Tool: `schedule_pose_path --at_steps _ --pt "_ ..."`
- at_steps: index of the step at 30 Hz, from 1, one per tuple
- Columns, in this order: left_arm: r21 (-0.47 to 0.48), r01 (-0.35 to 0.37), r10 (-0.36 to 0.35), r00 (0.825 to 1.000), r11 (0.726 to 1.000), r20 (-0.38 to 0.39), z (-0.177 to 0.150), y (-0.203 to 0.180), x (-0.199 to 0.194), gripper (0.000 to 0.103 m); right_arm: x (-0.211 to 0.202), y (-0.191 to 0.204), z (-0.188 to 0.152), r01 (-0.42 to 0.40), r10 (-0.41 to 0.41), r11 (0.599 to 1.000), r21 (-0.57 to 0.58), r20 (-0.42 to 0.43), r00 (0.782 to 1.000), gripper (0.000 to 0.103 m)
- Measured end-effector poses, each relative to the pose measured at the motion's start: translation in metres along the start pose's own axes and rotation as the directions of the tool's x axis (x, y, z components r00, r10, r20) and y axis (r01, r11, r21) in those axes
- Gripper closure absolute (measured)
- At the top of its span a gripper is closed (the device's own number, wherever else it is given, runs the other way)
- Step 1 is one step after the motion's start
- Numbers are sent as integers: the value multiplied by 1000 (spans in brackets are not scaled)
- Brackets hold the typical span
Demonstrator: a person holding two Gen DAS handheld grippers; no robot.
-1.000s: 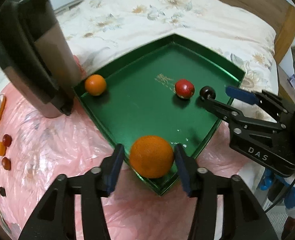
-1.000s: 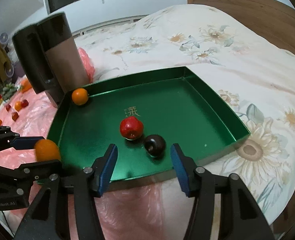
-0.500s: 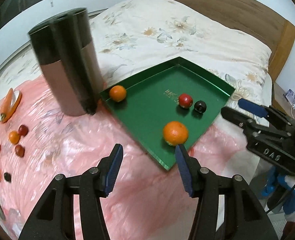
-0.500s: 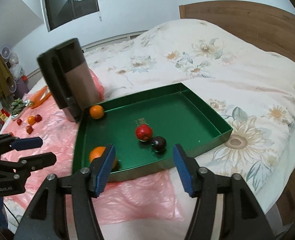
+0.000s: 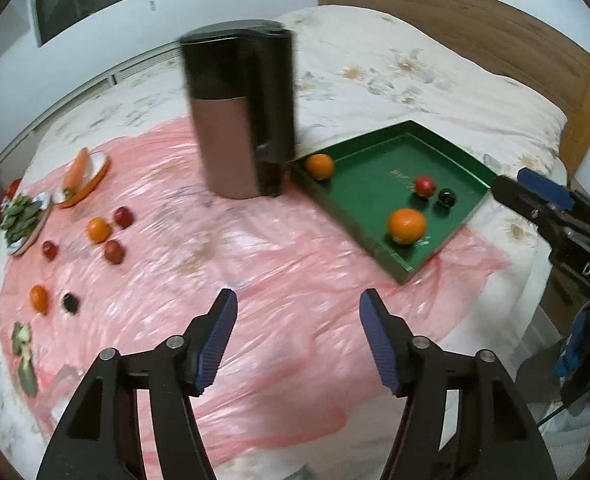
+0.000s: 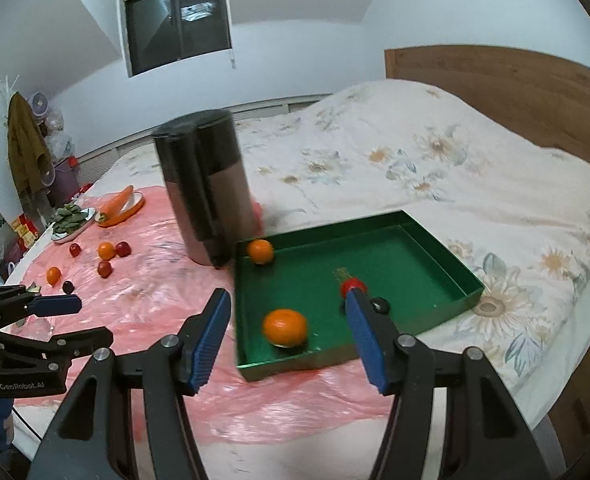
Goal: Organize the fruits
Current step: 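Move both open grippers back over the remaining fruit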
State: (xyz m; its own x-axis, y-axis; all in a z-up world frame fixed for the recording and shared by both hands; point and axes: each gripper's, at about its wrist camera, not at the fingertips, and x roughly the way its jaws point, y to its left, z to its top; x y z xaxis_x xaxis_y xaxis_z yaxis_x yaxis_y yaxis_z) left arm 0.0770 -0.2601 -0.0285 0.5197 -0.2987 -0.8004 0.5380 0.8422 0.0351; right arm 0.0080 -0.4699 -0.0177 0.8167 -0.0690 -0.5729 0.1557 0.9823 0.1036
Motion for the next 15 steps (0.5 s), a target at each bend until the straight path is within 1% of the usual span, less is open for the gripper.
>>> schedule_pose_path --at_steps 2,4,5,12,15 --pt "-14 -10 10 1000 1000 0 -5 11 -4 41 -2 13 4 -29 29 999 -15 4 1000 12" --pt "-34 -22 22 1000 999 -5 -13 24 -8 39 -2 24 6 -48 48 998 -26 3 999 7" --pt "-43 -30 30 1000 999 -7 -16 30 -10 38 -2 33 7 -78 78 996 -30 2 997 6" --pt "-118 -69 67 998 991 -21 -45 78 -21 38 1 85 8 -155 154 984 -91 -24 988 6" --pt "-149 -85 83 996 985 -20 -57 99 -27 38 5 102 8 -188 185 977 -99 -38 982 6"
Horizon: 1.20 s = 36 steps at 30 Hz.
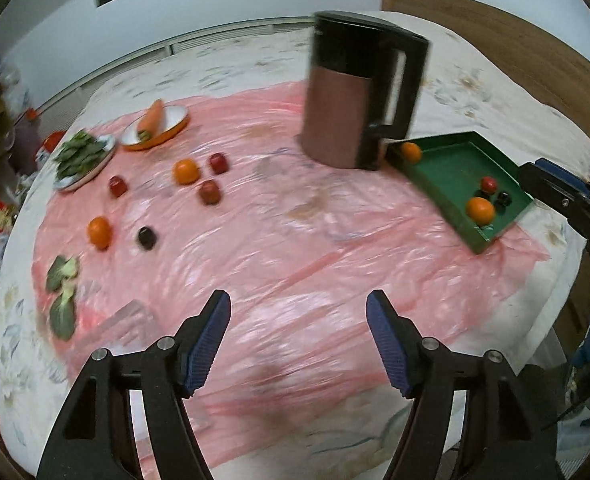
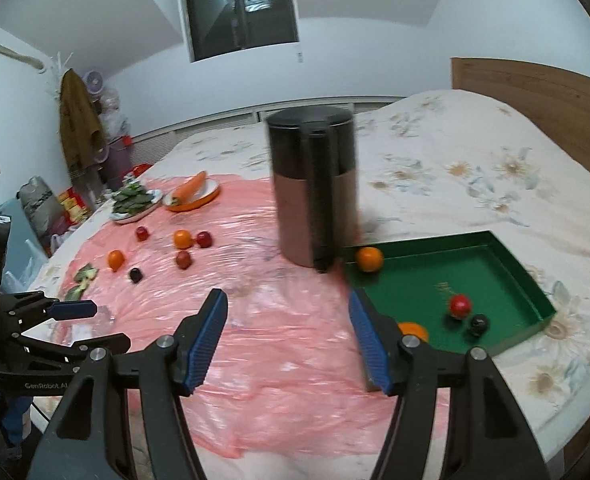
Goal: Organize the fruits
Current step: 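Move both open grippers back over the remaining fruit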
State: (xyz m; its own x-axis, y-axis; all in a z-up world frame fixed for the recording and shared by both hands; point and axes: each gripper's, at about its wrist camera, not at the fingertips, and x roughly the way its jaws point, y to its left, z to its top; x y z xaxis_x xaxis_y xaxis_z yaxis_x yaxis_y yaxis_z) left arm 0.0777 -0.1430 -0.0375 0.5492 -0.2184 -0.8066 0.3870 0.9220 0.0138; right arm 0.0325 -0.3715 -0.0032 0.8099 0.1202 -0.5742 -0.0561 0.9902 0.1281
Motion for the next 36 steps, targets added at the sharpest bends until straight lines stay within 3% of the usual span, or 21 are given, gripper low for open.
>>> schedule_pose_path --at_steps 9,18,30,36 --pt "-104 -46 47 999 993 8 -17 63 -8 38 25 45 2 -91 89 995 -39 -47 995 6" --pt "-232 -89 86 996 969 -21 -32 124 1 38 63 77 3 -170 160 983 -75 -117 980 6" --pt "-311 -126 109 992 942 -70 -27 173 34 40 133 118 5 -291 262 951 -107 -220 940 6" --pt "-333 -98 71 993 938 -94 -8 187 61 45 171 135 10 -329 289 936 -121 -268 919 8"
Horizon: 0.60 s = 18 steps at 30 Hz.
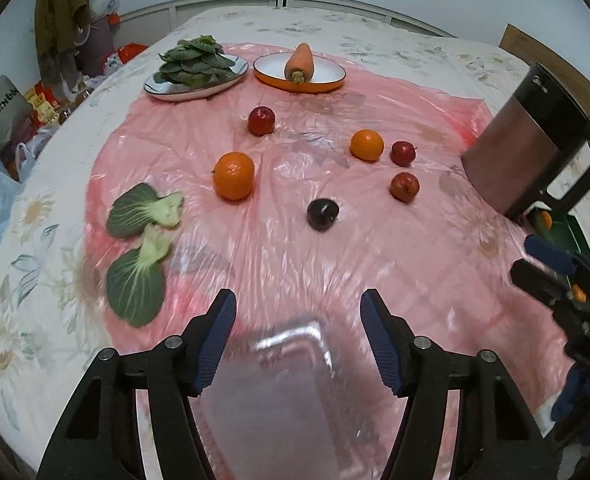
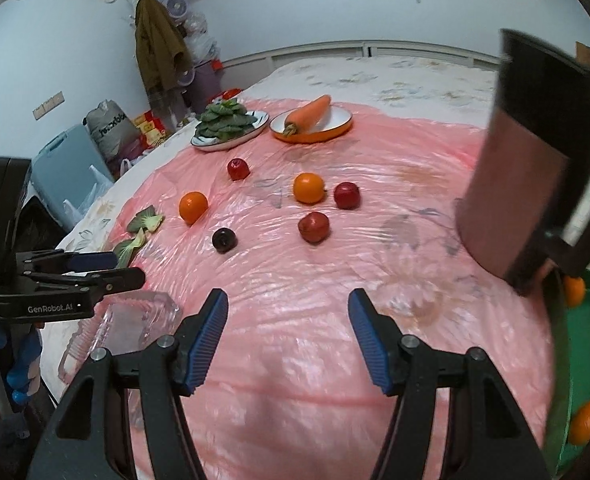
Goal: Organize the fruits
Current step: 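Move both open grippers back over the remaining fruit, then grasp a dark plum with the left gripper while the right gripper grasps a red apple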
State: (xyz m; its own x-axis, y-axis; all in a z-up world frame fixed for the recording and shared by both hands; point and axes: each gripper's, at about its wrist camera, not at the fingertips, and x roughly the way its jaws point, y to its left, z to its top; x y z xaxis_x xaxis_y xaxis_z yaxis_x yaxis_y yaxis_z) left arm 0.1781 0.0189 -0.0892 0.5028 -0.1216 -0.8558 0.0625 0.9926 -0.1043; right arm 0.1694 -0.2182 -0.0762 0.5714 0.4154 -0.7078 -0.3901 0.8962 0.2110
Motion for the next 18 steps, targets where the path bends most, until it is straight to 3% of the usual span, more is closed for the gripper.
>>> schedule_pose_path --at_steps 9,18 --pt "17 19 -18 999 1000 -32 35 -9 43 56 55 -12 23 -33 32 999 -6 -47 998 18" --pt "6 26 -26 998 1000 -54 49 -13 73 58 89 -21 36 -39 38 999 -3 -70 997 20"
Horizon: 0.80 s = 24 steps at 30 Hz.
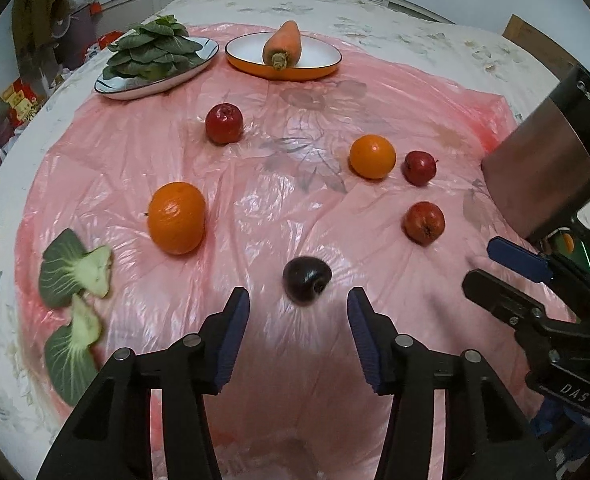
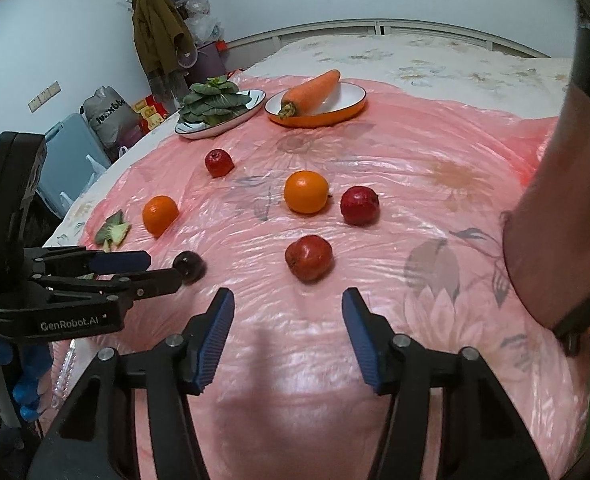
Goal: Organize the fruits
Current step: 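Grasp a dark plum with the left gripper while the right gripper grasps a red apple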
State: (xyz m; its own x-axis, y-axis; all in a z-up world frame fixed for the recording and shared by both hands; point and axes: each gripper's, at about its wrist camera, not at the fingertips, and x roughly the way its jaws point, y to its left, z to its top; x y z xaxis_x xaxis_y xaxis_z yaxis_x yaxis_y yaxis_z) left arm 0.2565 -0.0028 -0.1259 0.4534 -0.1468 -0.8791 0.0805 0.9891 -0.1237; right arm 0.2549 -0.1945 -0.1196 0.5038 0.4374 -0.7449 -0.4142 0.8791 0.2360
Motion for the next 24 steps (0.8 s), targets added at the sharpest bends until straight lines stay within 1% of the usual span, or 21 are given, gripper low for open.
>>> schedule_pose_path --at_steps 2,4,5,7,9,13,17,19,21,24 --pt "-3 0 0 1000 1000 -2 2 -1 5 59 6 -1 5 3 -3 1000 -2 -2 1000 20" --pt "-7 2 -3 1000 1000 -3 4 -3 9 62 12 -2 10 7 -7 1000 -3 -4 1000 24" --pt "-9 3 -3 1000 1000 -4 5 -3 10 63 17 -3 15 8 -8 1000 -5 -7 1000 29" --pt "-11 1 -1 1000 1000 -4 6 -3 13 66 23 -3 19 17 -17 1000 -10 -15 1000 30" --pt "-12 1 -1 1000 1000 -10 6 -2 17 69 32 -3 24 33 -33 999 -14 -36 999 42" --pt "-22 3 -4 1000 1000 -21 4 1 25 71 49 -4 27 60 -61 998 -13 -73 995 43" --pt "-20 4 -5 1000 1000 -25 3 0 29 72 63 -4 25 71 -72 997 -15 -103 992 43" --pt "-16 5 -5 1000 1000 -27 3 0 31 74 65 -3 23 68 -69 998 -16 -107 992 51" --pt "-11 5 -5 1000 1000 -27 3 0 31 78 66 -3 23 70 -71 997 -16 -104 992 70" --pt "-12 14 -14 1000 1000 -22 2 2 30 80 65 -7 23 54 -54 999 -2 -99 994 70"
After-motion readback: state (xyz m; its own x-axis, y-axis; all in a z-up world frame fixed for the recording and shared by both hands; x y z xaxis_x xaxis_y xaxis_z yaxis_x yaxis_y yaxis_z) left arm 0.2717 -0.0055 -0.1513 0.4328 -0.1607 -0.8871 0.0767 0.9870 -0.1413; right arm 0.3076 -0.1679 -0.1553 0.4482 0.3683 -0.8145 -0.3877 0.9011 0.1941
